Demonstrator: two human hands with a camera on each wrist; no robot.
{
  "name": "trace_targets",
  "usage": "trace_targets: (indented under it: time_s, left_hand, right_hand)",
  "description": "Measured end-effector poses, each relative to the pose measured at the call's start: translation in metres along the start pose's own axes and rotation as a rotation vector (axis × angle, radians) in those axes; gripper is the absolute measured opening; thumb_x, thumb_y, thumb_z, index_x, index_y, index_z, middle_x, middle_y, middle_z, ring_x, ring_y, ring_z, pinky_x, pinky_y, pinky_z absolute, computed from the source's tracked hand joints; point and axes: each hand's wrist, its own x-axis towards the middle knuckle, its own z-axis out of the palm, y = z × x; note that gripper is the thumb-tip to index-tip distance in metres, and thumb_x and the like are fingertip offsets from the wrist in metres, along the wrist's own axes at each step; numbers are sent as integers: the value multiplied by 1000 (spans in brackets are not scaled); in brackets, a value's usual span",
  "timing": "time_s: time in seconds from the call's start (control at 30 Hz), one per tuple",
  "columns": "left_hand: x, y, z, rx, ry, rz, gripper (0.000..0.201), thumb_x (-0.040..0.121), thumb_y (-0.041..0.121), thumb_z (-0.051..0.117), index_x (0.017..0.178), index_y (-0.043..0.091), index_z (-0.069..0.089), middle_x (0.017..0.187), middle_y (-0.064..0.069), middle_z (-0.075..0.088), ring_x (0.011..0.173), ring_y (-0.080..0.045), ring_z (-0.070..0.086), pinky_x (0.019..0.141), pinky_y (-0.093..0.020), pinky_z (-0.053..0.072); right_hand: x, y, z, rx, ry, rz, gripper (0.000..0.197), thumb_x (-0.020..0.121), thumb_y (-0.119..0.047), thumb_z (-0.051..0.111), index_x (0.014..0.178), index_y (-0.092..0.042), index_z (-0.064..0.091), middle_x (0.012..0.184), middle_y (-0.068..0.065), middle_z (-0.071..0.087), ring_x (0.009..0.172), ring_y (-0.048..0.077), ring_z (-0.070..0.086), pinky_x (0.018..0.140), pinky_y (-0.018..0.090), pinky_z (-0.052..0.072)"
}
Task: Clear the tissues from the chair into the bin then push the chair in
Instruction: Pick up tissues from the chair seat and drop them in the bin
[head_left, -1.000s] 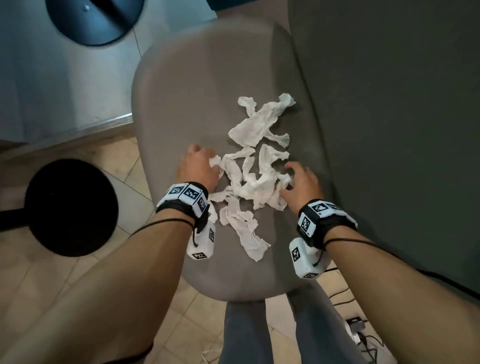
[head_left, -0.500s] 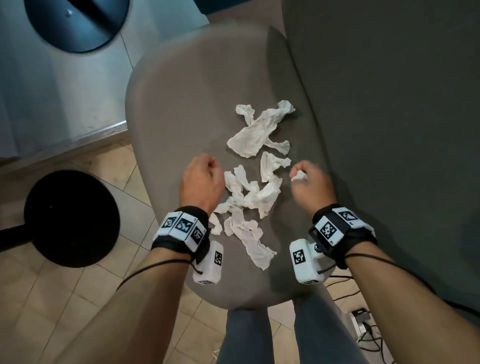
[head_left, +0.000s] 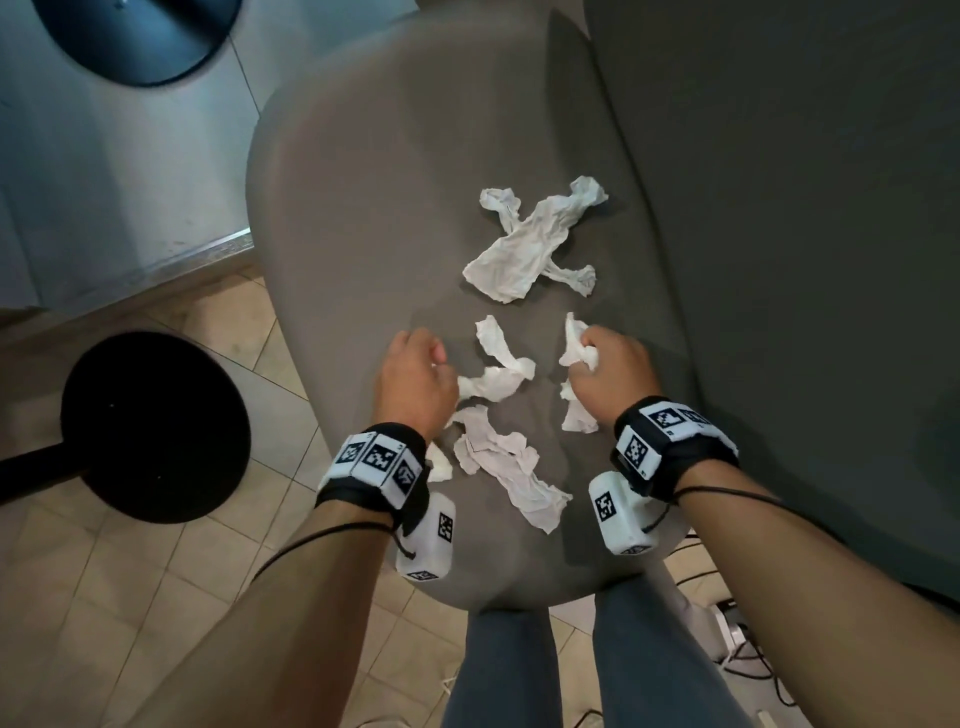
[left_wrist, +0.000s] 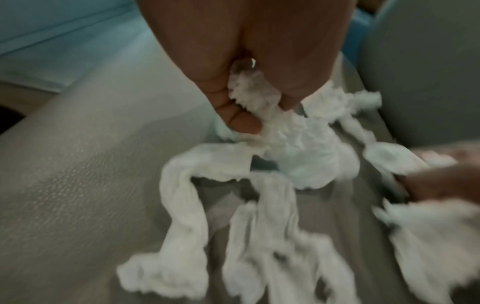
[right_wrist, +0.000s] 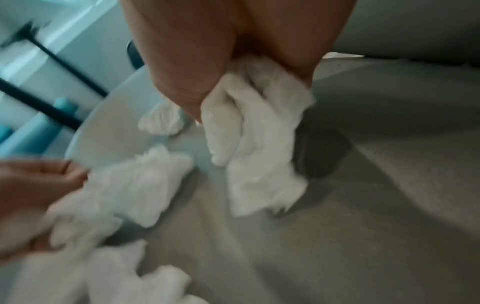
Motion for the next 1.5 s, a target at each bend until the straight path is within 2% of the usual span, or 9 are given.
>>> trace_targets:
  time_s: [0.23, 0.33, 0.47, 0.57, 0.7, 1.0, 1.2, 1.4, 1.5]
  left_hand:
    - [-2, 22, -34, -287, 146, -43, 21, 90, 11, 43, 83, 23, 59, 72, -1, 67, 68, -22, 61, 63, -28, 49]
    - [-3, 40, -29, -176, 75, 21, 9, 90, 28, 56, 93, 21, 59, 80, 3, 62, 75, -18, 58, 61, -27, 43]
    - [5, 40, 3, 49, -144, 72, 39, 81, 52, 69, 108, 31, 49, 110, 6, 55, 102, -17, 52, 84, -35, 46]
    - [9, 33, 22, 236, -195, 89, 46, 84, 47, 68, 121, 26, 49, 120, -1, 53, 112, -23, 51, 86, -36, 44]
    - [11, 29, 30, 237, -163, 125, 28, 90, 38, 63, 108, 17, 57, 107, -2, 53, 97, -24, 53, 73, -33, 41]
    - [34, 52, -7, -39, 3, 113, 25, 83, 6, 46, 92, 27, 55, 77, 2, 64, 64, -25, 55, 65, -34, 47]
    - [76, 85, -23, 17, 70, 164, 17, 89, 33, 49, 101, 24, 57, 81, 1, 66, 74, -28, 60, 68, -36, 48]
    - [126, 102, -13, 279, -164, 326, 42, 92, 29, 52, 130, 43, 44, 117, 1, 68, 94, -26, 63, 78, -38, 51]
    - [133, 102, -7, 389, -173, 425, 38, 90, 27, 53, 126, 40, 51, 110, -3, 69, 96, -32, 64, 73, -36, 47]
  right_hand:
    - [2, 2, -24, 189, 177, 17, 28, 56, -13, 37, 77, -7, 56, 88, 5, 57, 80, 35, 61, 72, 49, 56]
    - [10, -5, -33, 128, 187, -3, 24, 64, -17, 43, 81, -7, 57, 98, 0, 40, 93, 32, 54, 89, 45, 50]
    - [33, -18, -37, 88, 176, -41, 29, 75, -27, 56, 96, -8, 61, 111, 1, 39, 107, 26, 52, 99, 32, 42]
    - [53, -32, -35, 120, 153, -78, 45, 81, -49, 66, 103, -10, 63, 118, 1, 40, 112, 18, 49, 97, 21, 34]
    - [78, -56, -36, 52, 213, -119, 74, 70, -81, 53, 105, -17, 65, 115, -2, 44, 114, 17, 47, 102, 33, 38]
    - [118, -64, -33, -80, 280, -258, 18, 82, -17, 59, 99, -12, 60, 113, 9, 53, 93, 29, 56, 74, 35, 43]
    - [120, -55, -39, -5, 168, -247, 20, 83, -10, 56, 103, -10, 58, 104, 7, 61, 93, 26, 57, 73, 33, 44]
    - [101, -45, -54, 121, 223, -52, 10, 80, -16, 54, 81, -7, 55, 73, 3, 58, 65, 21, 50, 49, 16, 34]
    - [86, -39, -64, 147, 250, -6, 28, 77, -28, 57, 74, -1, 52, 68, 4, 54, 60, 18, 46, 51, 26, 37]
